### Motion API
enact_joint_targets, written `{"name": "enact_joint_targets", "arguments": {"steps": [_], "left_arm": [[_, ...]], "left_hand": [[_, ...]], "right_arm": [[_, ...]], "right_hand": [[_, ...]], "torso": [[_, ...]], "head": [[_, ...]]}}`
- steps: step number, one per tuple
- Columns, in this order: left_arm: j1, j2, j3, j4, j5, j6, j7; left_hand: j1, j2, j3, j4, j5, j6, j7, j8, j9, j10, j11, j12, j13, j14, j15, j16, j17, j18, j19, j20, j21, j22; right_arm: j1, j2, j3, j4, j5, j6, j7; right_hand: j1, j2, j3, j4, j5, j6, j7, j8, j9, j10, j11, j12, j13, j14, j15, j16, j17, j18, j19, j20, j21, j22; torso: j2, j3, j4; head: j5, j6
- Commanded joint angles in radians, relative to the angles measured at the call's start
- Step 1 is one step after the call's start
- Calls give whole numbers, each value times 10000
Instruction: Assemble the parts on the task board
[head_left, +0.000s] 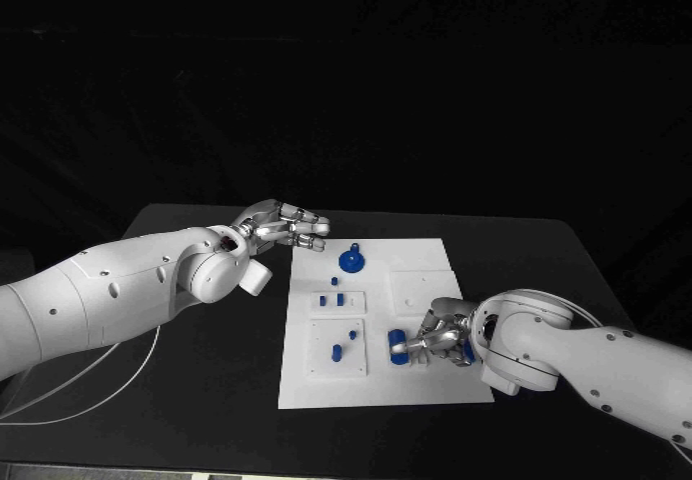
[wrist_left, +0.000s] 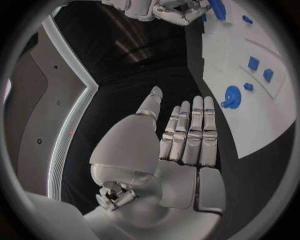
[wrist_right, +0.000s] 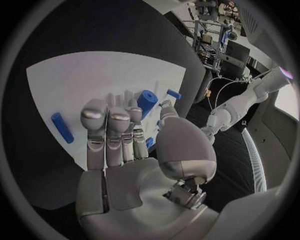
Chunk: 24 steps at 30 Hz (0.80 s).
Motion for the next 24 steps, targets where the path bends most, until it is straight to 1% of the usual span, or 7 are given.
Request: {"name": "enact_joint_targets", "arguments": {"steps": [1, 6, 8, 13, 17, 19, 24], "left_arm": [[4, -3, 5, 17, -10, 140, 56], [4, -13, 3, 22, -10, 141, 51], [4, -16, 2, 23, -10, 140, 49], [4, -20, 1, 26, -10, 141, 45], [4, -24, 0, 31, -10, 141, 43], [4, -26, -1, 33, -10, 142, 40], [4, -27, -2, 34, -10, 144, 36]], "left_hand": [[-43, 61, -16, 61, 8, -61, -17, -18, -11, -71, -19, 11, 6, -71, 12, -26, 16, -61, 60, 33, 61, -9], [-43, 61, -16, 61, 8, -61, -17, -18, -11, -71, -19, 11, 6, -71, 12, -26, 16, -61, 60, 33, 61, -9], [-43, 61, -16, 61, 8, -61, -17, -18, -11, -71, -19, 11, 6, -71, 12, -26, 16, -61, 60, 33, 61, -9], [-46, 74, -18, 65, 8, -51, -19, -16, -10, -70, -21, 10, 6, -70, 11, -26, 16, -62, 61, 33, 68, -37], [-46, 74, -18, 65, 8, -51, -19, -16, -10, -70, -21, 10, 6, -70, 11, -26, 16, -62, 61, 33, 68, -37], [-58, 81, -23, 78, 12, -61, -19, -18, -11, -73, -20, 11, 6, -71, 12, -27, 16, -63, 61, 34, 71, -49], [-68, 88, -25, 90, 8, -57, -19, -17, -10, -74, -17, 9, 6, -71, 13, -25, 16, -62, 63, 33, 73, -54]], "right_arm": [[-13, -36, 4, 79, -95, 379, 228], [-19, -74, 7, 95, -204, 454, 187], [-21, -84, 8, 89, -266, 452, 174], [-26, -79, 9, 96, -392, 470, 140], [-29, -52, 9, 67, -508, 319, 40], [-30, -29, 9, 28, -564, 188, -43], [-31, 68, 9, -86, -675, -37, -263]], "right_hand": [[103, 75, -60, -95, 71, 23, -6, 37, -4, 23, -14, 43, -2, 24, -23, 35, -3, -3, 475, -1, -3, 950], [724, 323, 300, -807, -17, 139, -25, 33, -3, 76, -30, 151, 55, 17, -36, 42, -8, -16, 469, -11, -6, 948], [678, -37, 1230, -921, -355, 164, -36, 0, -59, 86, -29, 189, 89, 24, -39, 37, -18, -25, 468, -21, -1, 950], [879, -218, 1809, -1134, -267, 241, -31, 30, -97, 108, -42, 220, 117, 17, -46, 31, -23, -31, 468, -20, -4, 949], [884, -353, 2683, -1014, -581, 296, -64, 24, -142, 145, -69, 264, 157, 16, -54, 26, -24, -46, 476, -36, 11, 952], [613, -363, 3093, -718, -633, 339, -83, 31, -157, 190, -78, 307, 197, 19, -69, 31, -15, -56, 482, -51, 9, 949], [396, -220, 3289, -605, -632, 387, -106, 31, -157, 267, -96, 406, 285, 19, -87, 23, -20, -63, 493, -64, 4, 946]], "torso": [[0, -12, 11], [3, -20, 12], [5, -24, 9], [2, -24, 10], [4, -24, 9], [4, -24, 9], [4, -23, 11]], "head": [[-4, -14], [-5, -20], [-3, -20], [2, -28], [5, -30], [5, -30], [-5, -47]]}}
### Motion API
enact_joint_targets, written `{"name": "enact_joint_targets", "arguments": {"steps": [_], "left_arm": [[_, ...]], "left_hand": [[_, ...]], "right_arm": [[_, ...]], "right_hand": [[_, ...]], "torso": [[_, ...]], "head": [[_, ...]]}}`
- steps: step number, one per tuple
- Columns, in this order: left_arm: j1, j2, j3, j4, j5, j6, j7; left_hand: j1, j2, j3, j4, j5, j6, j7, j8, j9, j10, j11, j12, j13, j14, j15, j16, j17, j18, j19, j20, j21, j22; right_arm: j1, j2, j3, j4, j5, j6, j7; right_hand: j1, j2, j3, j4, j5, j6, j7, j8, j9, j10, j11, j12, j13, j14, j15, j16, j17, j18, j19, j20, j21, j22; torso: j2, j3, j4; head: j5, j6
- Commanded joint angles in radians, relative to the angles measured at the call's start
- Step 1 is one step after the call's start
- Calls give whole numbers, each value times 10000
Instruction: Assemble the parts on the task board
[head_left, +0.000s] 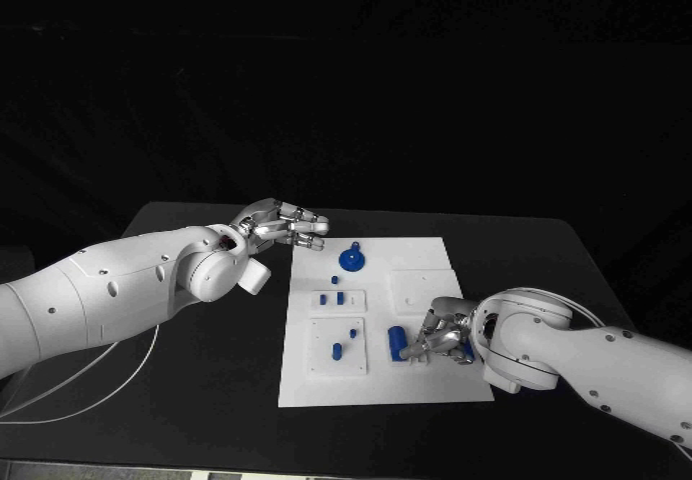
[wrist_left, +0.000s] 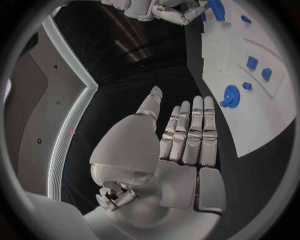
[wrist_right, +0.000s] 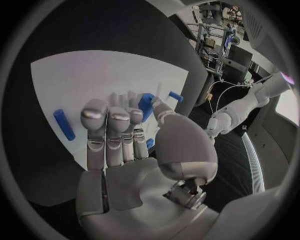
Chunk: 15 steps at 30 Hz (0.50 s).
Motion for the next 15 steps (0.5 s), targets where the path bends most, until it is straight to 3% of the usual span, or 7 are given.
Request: {"name": "enact_joint_targets", "arguments": {"steps": [1, 4, 7, 13, 15], "left_arm": [[5, 6, 5, 28, -8, 138, 50], [5, 5, 5, 33, -7, 138, 51], [5, 0, 4, 33, -7, 132, 54], [5, -7, 3, 22, -7, 134, 50], [5, -8, 3, 15, -7, 135, 48]], "left_hand": [[-23, 43, 7, 60, 8, -57, -19, -17, -10, -74, -17, 9, 6, -71, 13, -25, 17, -60, 63, 33, 30, -14], [-23, 43, 7, 60, 8, -57, -19, -17, -10, -74, -17, 9, 6, -71, 13, -25, 17, -60, 63, 33, 30, -14], [-17, 55, 12, 72, 30, -64, -19, -19, -11, -78, -19, 9, 6, -78, 15, -28, 16, -62, 60, 35, 32, -28], [-17, 55, 12, 72, 30, -64, -19, -19, -11, -78, -19, 9, 6, -78, 15, -28, 16, -62, 60, 35, 32, -28], [-1, 54, 18, 68, 31, -68, -19, -18, -11, -81, -18, 10, 6, -83, 15, -26, 16, -61, 57, 36, 33, -39]], "right_arm": [[-12, 77, 0, -85, -317, -216, -271], [-12, 134, 0, -173, -353, -173, -350], [-14, 168, 0, -237, -371, -86, -409], [-23, 208, -1, -332, -305, 525, -499], [-35, 230, -2, -380, -231, 728, -502]], "right_hand": [[-153, 85, 182, -85, -27, 98, 12, 32, -15, 117, -11, 81, 61, 38, -85, 47, 18, -77, 492, -61, 10, 949], [-138, 129, 532, -173, -10, 100, 1, 31, -28, 117, -21, 71, 76, 32, -85, 57, 31, -87, 499, -64, 45, 957], [-322, -178, 1149, -242, 7, 125, -4, 33, -44, 121, -18, 70, 101, 39, -70, 78, 42, -96, 488, -62, 58, 959], [-307, -257, 1143, -411, 32, 108, 4, 33, -46, 91, -10, 23, 88, 22, -66, 38, 4, -94, 473, -50, 34, 954], [-221, -454, 1075, -531, 77, 97, 15, 35, -47, 74, -3, 12, 87, 19, -64, 26, -6, -93, 462, -49, 30, 954]], "torso": [[2, -1, 3], [-1, 1, 11], [2, 5, 13], [0, 1, 1], [1, 1, 2]], "head": [[-10, -20], [-18, -50], [-7, -70], [12, -66], [15, -61]]}}
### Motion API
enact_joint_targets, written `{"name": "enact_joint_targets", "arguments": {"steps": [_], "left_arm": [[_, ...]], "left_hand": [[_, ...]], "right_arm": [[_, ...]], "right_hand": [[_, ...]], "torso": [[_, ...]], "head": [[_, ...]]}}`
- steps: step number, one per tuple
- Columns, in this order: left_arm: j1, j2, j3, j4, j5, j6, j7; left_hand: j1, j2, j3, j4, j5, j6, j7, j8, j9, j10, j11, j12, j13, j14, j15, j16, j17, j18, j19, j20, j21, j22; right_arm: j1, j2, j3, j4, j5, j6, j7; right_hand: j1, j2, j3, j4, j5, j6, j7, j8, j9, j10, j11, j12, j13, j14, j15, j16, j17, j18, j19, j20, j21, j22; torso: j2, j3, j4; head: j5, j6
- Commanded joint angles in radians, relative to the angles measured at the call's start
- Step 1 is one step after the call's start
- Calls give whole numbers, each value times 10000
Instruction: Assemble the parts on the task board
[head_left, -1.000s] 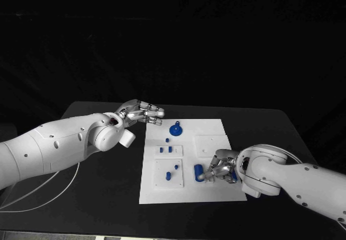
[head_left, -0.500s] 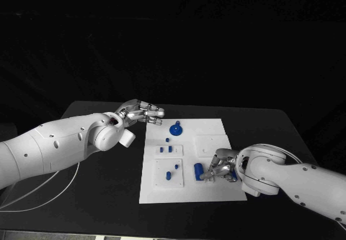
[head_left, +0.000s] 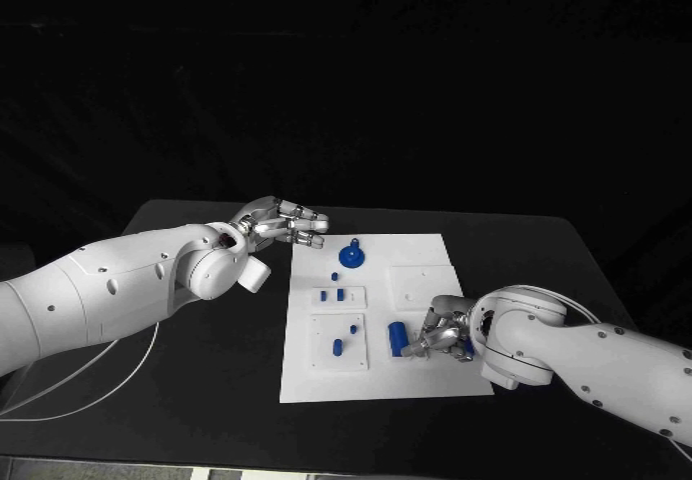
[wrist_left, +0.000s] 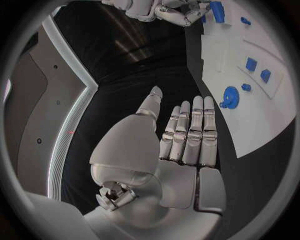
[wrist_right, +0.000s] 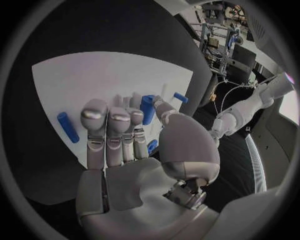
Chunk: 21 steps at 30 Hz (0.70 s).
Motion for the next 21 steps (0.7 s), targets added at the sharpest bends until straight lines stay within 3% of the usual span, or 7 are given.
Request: {"name": "enact_joint_targets", "arguments": {"steps": [1, 3, 6, 11, 15, 21], "left_arm": [[5, 5, 6, 12, -6, 132, 54], [5, 5, 6, 2, -6, 133, 54], [5, 4, 5, -13, -6, 130, 50], [5, 1, 5, -20, -6, 130, 48], [5, -1, 5, -25, -6, 129, 46], [5, -1, 5, -30, -6, 125, 44]], "left_hand": [[-1, 54, 18, 68, 31, -68, -19, -18, -11, -81, -18, 10, 7, -83, 15, -26, 17, -62, 57, 36, 33, -8], [-1, 54, 18, 68, 31, -68, -19, -18, -11, -81, -18, 10, 7, -83, 15, -26, 17, -62, 57, 36, 33, -8], [-1, 54, 18, 68, 31, -68, -19, -18, -11, -81, -18, 10, 7, -83, 15, -26, 17, -62, 57, 36, 33, -8], [16, 54, 25, 59, 27, -58, -21, -17, -10, -79, -19, 10, 6, -80, 14, -25, 17, -62, 60, 35, 39, -20], [16, 54, 25, 59, 27, -58, -21, -17, -10, -79, -19, 10, 6, -80, 14, -25, 17, -62, 60, 35, 39, -20], [16, 54, 25, 59, 27, -58, -21, -17, -10, -79, -19, 10, 6, -80, 14, -25, 17, -62, 60, 35, 39, -20]], "right_arm": [[-34, 28, -5, -93, -52, 672, -199], [-77, 59, -6, -138, -11, 771, -200], [-141, 104, -7, -194, 5, 833, -227], [-185, 125, -9, -229, -111, 720, -270], [-200, 110, -10, -230, -196, 578, -270], [-210, -26, -9, -96, -299, 354, -186]], "right_hand": [[83, -265, -179, -102, 345, 5, 38, 23, -16, -7, 7, -40, -9, -11, -31, -23, -18, -94, 460, -47, 6, 956], [209, -239, -502, -121, 429, -3, 43, 22, -19, -17, 10, -41, -1, -11, -30, -25, -14, -91, 454, -43, -6, 955], [329, -314, -650, -60, 201, 5, 50, 21, -19, -11, 12, -26, 15, -8, -26, -24, -5, -88, 456, -39, 0, 957], [581, -590, -921, 134, -49, 64, 50, 29, -29, 28, 2, -12, 52, -14, -40, -3, 56, -109, 463, -70, 22, 962], [787, -465, -1571, 156, -53, 77, 53, 27, -55, 64, 2, 18, 112, 2, -42, 15, 116, -128, 469, -79, 55, 968], [938, -495, -1658, 157, -52, 83, 54, 26, -72, 61, 4, -9, 132, -4, -46, -24, 118, -129, 466, -85, 47, 966]], "torso": [[1, -2, -3], [2, -1, -5], [0, 0, -2], [-2, -2, 4], [2, -4, -5], [-2, 5, -16]], "head": [[12, 5], [13, 5], [22, -17], [14, -33], [15, -24], [15, -10]]}}
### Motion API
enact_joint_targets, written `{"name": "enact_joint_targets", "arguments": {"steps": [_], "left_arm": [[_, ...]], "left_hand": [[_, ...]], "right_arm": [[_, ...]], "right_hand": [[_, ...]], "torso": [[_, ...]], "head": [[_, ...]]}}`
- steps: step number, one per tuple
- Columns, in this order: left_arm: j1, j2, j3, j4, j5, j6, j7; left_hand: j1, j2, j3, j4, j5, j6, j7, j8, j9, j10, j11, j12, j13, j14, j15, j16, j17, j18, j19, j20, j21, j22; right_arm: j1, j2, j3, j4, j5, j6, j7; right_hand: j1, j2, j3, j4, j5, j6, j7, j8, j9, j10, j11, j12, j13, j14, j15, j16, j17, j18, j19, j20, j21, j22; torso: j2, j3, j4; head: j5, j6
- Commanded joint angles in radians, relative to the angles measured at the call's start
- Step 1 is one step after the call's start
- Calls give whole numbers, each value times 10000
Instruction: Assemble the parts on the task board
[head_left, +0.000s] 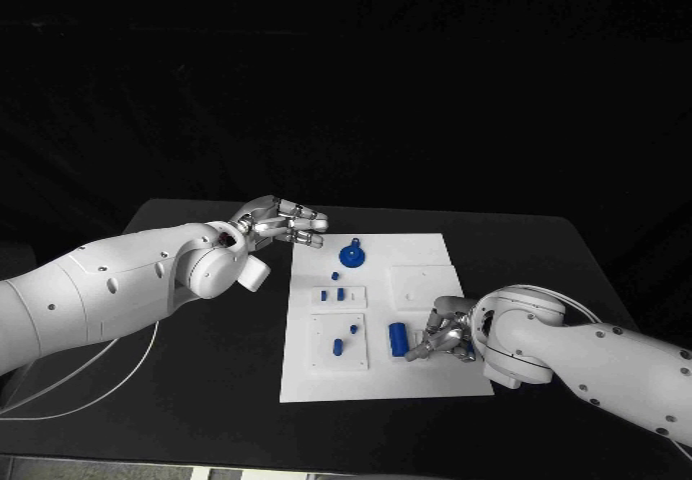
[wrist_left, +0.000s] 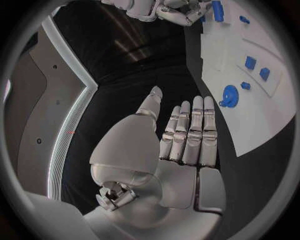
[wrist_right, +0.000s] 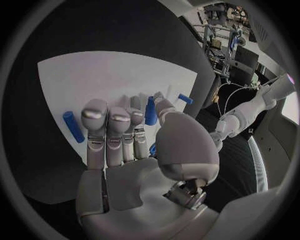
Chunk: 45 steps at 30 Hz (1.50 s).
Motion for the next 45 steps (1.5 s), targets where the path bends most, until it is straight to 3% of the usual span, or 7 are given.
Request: {"name": "enact_joint_targets", "arguments": {"steps": [1, 6, 14, 19, 24, 31, 45], "left_arm": [[5, 6, 7, 10, -5, 120, 54], [5, -2, 7, 14, -5, 100, 66], [5, -55, 7, 60, 186, 31, 181], [4, -127, 7, 127, 453, -76, 347], [1, -198, 7, 202, 588, -152, 466], [-35, -298, 0, 338, 590, -127, 650], [-127, -343, -6, 455, 114, -275, 688]], "left_hand": [[28, 66, 35, 47, 31, -62, -19, -19, -11, -78, -19, 10, 6, -80, 14, -27, 9, -63, 59, 34, 43, -22], [30, 68, 36, 45, 32, -63, -19, -19, -11, -78, -19, 10, 6, -80, 14, -27, 9, -63, 59, 34, 44, -24], [111, 4, 41, -51, 2, 5, -24, -12, -7, -40, -32, 12, 5, -41, -2, -22, 14, -62, 70, 24, 58, -34], [162, 41, 62, -170, 7, 188, -61, -9, -3, 84, -77, 6, 5, 86, -50, -18, 23, -92, 96, -20, 86, -33], [141, 158, 109, -241, 23, 369, -149, -10, -3, 666, -270, 5, -10, 324, -164, -2, 40, -143, 138, -104, 127, -22], [157, 199, 168, -372, -11, 631, -234, -13, -4, 655, -277, -7, 0, 297, -163, -17, 15, -218, 122, -148, 140, -23], [106, 162, -418, -396, 148, 809, -280, -16, -4, 730, -293, -13, 1, 369, -177, -13, 21, -187, 186, -160, 228, -9]], "right_arm": [[-110, -123, -80, 117, -138, 64, -33], [-111, -420, 99, 422, -158, -371, 129], [-101, -931, 883, 736, -128, -873, 242], [-60, -1204, 1137, 432, -232, -1146, 161], [-36, -1476, 1211, 65, -640, -913, -106], [-120, -1758, 1235, -40, -1154, -136, -391], [-604, -1614, 1223, 26, -1326, 127, -467]], "right_hand": [[109, 23, -37, 13, -20, 5, 60, -21, 15, 63, 2, -11, 7, -2, -49, -25, 2, -128, 504, -48, 47, 967], [111, -117, 0, 216, -16, -263, 136, -13, 64, 16, 51, 139, 158, 14, -32, 7, 67, -112, 519, -39, 112, 982], [96, -117, 20, 658, -14, -509, 191, -29, 226, 24, 78, 266, 254, 22, -20, 34, 131, -81, 533, -19, 187, 997], [407, 165, 462, 483, -15, -787, 267, -22, 182, 70, 110, 354, 304, 32, 14, 39, 135, -80, 542, 5, 229, 1005], [310, 159, 1086, 197, -19, -619, 212, -8, 209, 104, 82, 446, 366, 39, 14, 40, 140, -79, 537, 18, 266, 1011], [119, 169, 1303, -132, -20, -520, 181, -41, 270, 191, 66, 916, 748, 43, 15, 175, 274, -115, 510, 11, 336, 1018], [-46, -64, 1402, 59, -15, -646, 226, -22, 284, 164, 104, 877, 779, 44, 42, 171, 283, -89, 495, 41, 329, 1008]], "torso": [[-2, 6, -14], [-3, 20, -28], [-3, 43, -36], [-6, 46, -59], [-11, 59, -69], [-13, 43, -74], [-29, 19, -58]], "head": [[-1, 12], [-33, 53], [-195, 114], [-285, 151], [-317, 152], [-338, 178], [-370, 172]]}}
